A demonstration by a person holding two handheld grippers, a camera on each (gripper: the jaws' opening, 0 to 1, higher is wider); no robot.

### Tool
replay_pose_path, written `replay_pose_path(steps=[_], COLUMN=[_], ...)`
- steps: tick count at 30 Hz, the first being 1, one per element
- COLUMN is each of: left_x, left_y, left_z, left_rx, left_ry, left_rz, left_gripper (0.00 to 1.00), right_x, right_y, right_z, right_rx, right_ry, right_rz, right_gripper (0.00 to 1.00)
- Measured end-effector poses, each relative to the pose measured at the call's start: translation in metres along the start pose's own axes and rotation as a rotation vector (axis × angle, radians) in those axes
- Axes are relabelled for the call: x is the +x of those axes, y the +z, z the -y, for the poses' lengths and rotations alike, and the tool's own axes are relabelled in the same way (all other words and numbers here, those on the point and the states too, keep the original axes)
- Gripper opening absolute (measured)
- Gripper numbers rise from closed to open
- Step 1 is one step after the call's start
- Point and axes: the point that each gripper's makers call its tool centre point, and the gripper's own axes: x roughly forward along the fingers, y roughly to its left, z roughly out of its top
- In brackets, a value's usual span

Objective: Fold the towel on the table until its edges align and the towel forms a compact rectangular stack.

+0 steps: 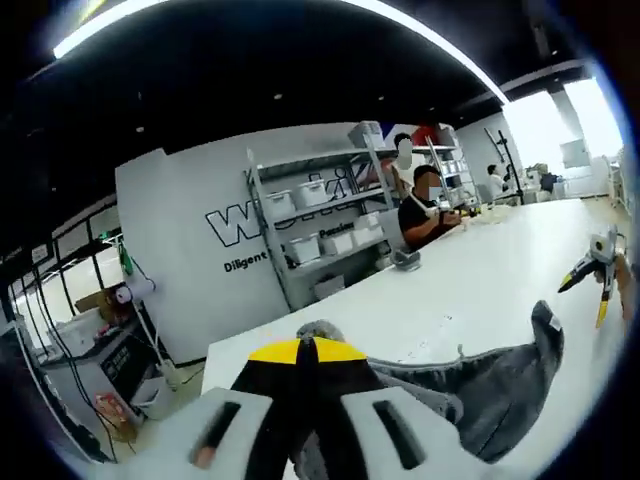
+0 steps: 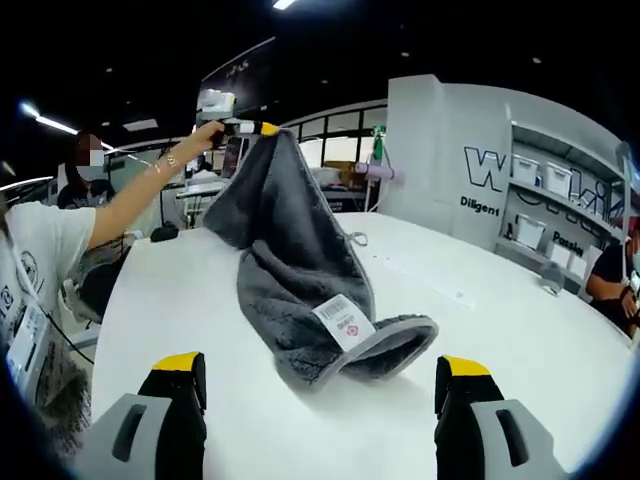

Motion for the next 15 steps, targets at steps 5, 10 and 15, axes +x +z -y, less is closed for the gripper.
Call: replay_pose_path(steps=[5,10,15], left_x=[0.026,0.047,0.070], left_y=[-0.015,-0.033,-0.061], left_z=[-0.011,-0.024,-0.042], left_rx=[0.024,-0.050,-0.112], left_ry=[0.024,0.049,0.112], left_rz=[-0.063,-0.075,-0.112], left_gripper=[0.04,0.04,0.04], right_x=[0.001,0.001,0.001], right_y=[-0.002,-0.001,-0.001], right_z=[0.000,-0.001,0.000], right_rx=[-0.001,-0.012,-0.012], right_ry=[0.001,-0.003,-0.004], right_rz=[-0.008,-0.014,-0.012], right_gripper=[0.99,0.99,0.99])
